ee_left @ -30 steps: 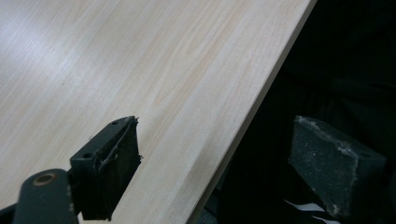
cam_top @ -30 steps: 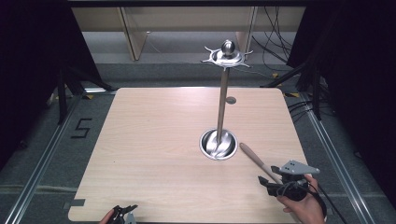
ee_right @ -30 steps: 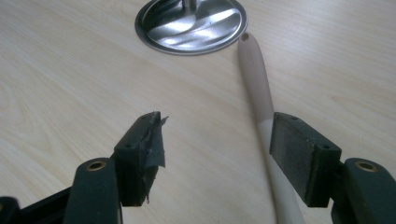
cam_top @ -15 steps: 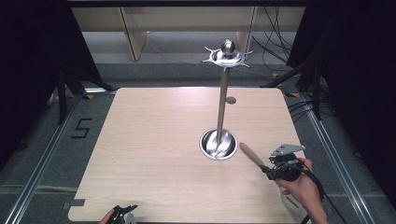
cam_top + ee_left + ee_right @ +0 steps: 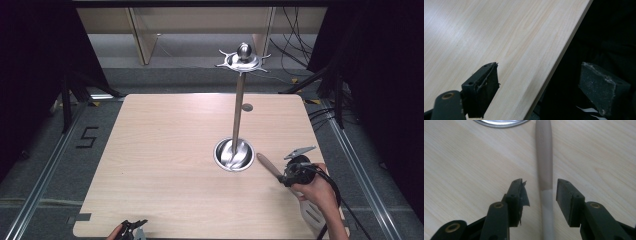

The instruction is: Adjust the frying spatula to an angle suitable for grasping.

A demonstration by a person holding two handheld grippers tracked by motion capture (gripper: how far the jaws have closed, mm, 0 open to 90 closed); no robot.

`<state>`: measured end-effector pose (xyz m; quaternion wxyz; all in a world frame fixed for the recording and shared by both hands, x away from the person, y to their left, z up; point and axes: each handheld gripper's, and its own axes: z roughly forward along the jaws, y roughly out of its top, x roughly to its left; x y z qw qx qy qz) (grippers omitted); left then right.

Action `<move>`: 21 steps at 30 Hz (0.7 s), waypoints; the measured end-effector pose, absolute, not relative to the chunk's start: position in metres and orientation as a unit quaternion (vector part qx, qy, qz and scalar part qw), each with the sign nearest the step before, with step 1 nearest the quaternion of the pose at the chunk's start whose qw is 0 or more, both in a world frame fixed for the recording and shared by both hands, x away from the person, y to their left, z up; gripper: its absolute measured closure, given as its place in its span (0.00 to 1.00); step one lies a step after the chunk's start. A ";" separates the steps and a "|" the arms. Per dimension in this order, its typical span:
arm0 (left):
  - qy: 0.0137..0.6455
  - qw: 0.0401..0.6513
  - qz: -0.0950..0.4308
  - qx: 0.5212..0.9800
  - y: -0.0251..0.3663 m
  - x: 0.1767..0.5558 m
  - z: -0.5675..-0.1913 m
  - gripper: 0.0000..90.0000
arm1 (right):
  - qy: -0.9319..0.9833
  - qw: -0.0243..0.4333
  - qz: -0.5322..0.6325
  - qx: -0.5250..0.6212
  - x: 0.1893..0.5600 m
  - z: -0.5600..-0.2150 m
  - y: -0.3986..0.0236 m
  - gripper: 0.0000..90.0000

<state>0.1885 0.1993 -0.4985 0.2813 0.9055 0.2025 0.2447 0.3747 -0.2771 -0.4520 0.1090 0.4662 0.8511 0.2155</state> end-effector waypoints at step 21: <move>0.203 0.284 0.241 0.905 0.199 0.188 -0.499 0.17 | 0.884 0.097 0.149 0.432 0.400 -0.461 -0.267 0.70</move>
